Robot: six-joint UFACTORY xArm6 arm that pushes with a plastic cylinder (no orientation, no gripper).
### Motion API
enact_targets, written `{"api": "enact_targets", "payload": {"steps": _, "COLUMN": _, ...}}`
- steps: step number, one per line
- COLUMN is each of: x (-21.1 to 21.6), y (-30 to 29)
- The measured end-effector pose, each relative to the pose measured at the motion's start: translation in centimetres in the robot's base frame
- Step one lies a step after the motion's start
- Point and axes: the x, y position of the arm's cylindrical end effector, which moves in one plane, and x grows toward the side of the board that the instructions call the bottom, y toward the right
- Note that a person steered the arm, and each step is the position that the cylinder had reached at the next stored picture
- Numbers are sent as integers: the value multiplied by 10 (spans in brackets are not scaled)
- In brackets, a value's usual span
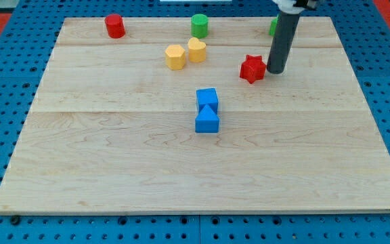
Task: Drag the red star to the center left
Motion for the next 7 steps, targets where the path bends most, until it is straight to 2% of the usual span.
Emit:
{"api": "enact_targets", "payload": {"steps": 1, "x": 26, "y": -61}}
{"api": "enact_targets", "payload": {"steps": 2, "x": 25, "y": -6}}
{"api": "enact_targets", "payload": {"steps": 4, "x": -5, "y": 86}}
{"api": "enact_targets", "payload": {"steps": 6, "x": -9, "y": 69}}
{"api": "enact_targets", "payload": {"steps": 7, "x": -12, "y": 30}}
